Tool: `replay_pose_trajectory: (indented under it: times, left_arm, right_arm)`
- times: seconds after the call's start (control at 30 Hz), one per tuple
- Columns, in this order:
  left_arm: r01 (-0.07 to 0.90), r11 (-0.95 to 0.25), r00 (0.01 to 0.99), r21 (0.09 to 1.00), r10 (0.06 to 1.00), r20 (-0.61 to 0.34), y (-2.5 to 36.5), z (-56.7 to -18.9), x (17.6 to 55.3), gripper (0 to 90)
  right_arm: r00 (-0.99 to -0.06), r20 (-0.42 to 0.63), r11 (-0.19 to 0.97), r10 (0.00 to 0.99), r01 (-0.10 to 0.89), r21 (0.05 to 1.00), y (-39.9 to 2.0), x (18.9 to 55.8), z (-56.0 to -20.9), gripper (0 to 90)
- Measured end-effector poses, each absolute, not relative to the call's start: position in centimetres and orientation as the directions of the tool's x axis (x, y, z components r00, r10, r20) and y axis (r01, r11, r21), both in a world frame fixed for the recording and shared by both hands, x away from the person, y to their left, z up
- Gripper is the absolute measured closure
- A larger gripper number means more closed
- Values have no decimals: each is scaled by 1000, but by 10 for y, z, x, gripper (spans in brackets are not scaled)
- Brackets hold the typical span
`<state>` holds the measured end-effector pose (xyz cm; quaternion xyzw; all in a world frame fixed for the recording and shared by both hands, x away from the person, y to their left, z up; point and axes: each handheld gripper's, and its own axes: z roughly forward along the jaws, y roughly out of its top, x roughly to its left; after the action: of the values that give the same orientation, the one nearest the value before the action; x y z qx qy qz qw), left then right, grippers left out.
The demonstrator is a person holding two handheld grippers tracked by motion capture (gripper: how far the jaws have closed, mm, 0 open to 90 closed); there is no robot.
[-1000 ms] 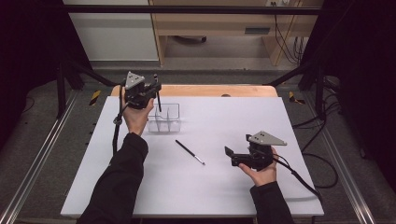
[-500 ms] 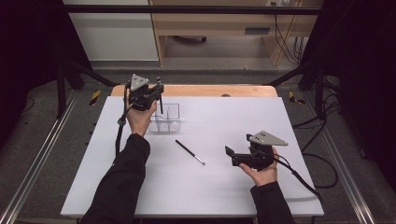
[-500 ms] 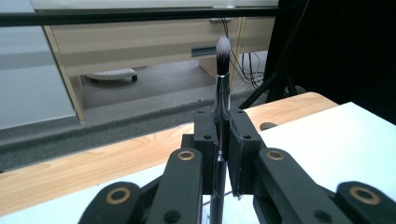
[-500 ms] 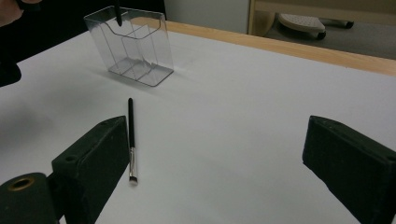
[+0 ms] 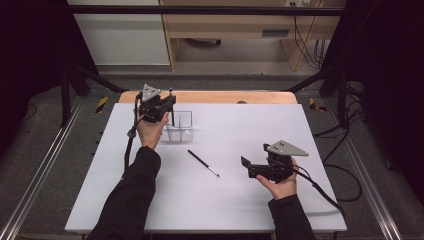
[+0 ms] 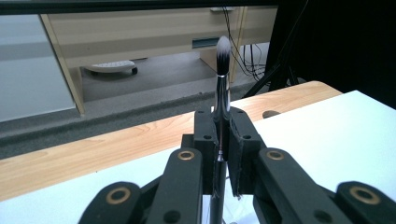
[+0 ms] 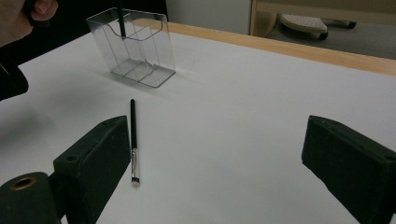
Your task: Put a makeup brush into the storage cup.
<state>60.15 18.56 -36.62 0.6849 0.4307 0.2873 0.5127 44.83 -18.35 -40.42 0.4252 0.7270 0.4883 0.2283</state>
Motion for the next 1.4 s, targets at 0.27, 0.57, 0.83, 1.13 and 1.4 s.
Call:
replay_pose_trajectory:
  times: [0.27, 0.57, 0.83, 1.13, 1.4]
  left_arm:
    - [307, -99, 463, 947, 884, -58, 188, -380, 597, 828]
    - [326, -103, 461, 940, 885, -63, 189, -391, 594, 827]
    - [343, -120, 462, 932, 885, -56, 194, -394, 589, 823]
    - [346, -108, 465, 932, 883, -70, 201, -388, 582, 677]
    - [318, -124, 482, 940, 875, -48, 209, -377, 564, 515]
  right_arm:
    - [-535, 89, 159, 840, 400, 902, -183, 448, -405, 92]
    - [-536, 96, 154, 839, 402, 903, -183, 448, -405, 90]
    - [-537, 101, 155, 837, 411, 898, -182, 449, -405, 86]
    - [-540, 99, 157, 836, 408, 899, -183, 447, -403, 84]
    - [-539, 104, 149, 836, 406, 902, -184, 447, -401, 83]
